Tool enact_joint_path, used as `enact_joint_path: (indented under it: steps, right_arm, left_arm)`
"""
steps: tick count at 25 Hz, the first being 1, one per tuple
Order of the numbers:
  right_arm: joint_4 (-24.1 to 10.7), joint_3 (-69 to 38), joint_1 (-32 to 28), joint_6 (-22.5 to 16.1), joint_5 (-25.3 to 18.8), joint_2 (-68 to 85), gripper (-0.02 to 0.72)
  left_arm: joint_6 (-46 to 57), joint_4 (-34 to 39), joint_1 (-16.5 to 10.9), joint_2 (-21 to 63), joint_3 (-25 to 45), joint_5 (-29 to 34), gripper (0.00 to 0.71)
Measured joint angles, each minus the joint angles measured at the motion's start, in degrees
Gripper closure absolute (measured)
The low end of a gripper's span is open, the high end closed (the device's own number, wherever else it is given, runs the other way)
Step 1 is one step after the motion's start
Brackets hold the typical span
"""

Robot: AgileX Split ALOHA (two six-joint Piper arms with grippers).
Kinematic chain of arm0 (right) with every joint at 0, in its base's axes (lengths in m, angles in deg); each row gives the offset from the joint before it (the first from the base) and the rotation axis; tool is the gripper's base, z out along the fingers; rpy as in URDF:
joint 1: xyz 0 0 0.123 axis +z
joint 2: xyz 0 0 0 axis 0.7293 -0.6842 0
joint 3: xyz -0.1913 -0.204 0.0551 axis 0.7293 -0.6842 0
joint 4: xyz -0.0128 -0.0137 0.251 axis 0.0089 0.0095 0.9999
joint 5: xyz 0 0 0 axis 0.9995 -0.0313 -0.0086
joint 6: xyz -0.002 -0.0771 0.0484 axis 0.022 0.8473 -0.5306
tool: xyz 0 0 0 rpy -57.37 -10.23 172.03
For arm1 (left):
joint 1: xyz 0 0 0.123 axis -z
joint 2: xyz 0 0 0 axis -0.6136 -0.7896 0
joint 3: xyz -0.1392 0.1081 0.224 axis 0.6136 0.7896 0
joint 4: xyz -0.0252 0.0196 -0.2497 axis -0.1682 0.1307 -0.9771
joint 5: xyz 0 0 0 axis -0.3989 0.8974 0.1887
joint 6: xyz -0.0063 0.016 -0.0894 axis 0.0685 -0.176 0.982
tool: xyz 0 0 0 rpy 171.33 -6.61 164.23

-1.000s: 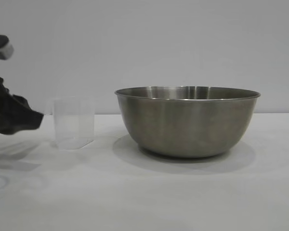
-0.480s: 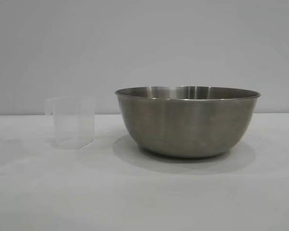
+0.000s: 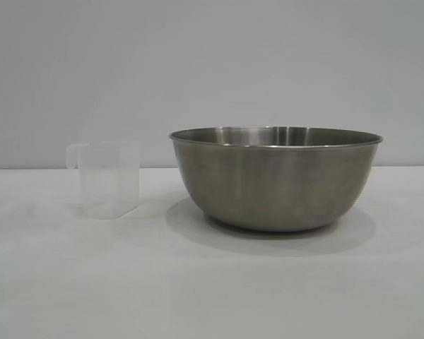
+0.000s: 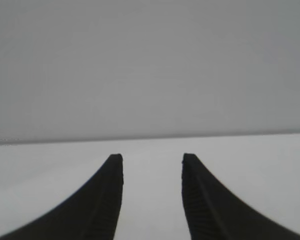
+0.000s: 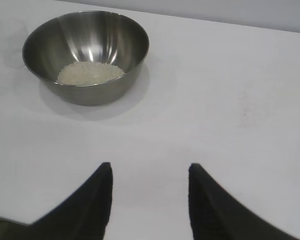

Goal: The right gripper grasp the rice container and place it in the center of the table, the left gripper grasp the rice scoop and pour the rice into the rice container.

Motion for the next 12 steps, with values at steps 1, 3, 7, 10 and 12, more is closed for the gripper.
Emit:
enact_joint_path:
  steps: [1, 3, 7, 10, 12]
  right_arm:
    - [0.0, 0.0, 0.0, 0.0, 0.0, 0.0, 0.375]
    - [0.0, 0.0, 0.0, 0.0, 0.0, 0.0, 0.375]
    - [0.0, 0.0, 0.0, 0.0, 0.0, 0.0, 0.375]
    - [0.0, 0.0, 0.0, 0.0, 0.0, 0.0, 0.375]
    - [0.0, 0.0, 0.0, 0.0, 0.0, 0.0, 0.375]
  left_arm:
    - [1.4, 0.9, 0.0, 3.1, 0.0, 3.1, 0.472]
    - [5.0, 1.9, 0.0, 10.6, 0.4, 10.6, 0.472]
    - [10.4, 7.8, 0.0, 25.8, 0.6, 25.4, 0.472]
    - [13.3, 10.3, 0.0, 37.9, 0.8, 38.0, 0.472]
    - [14.1, 10.3, 0.0, 45.3, 0.8, 46.8, 0.472]
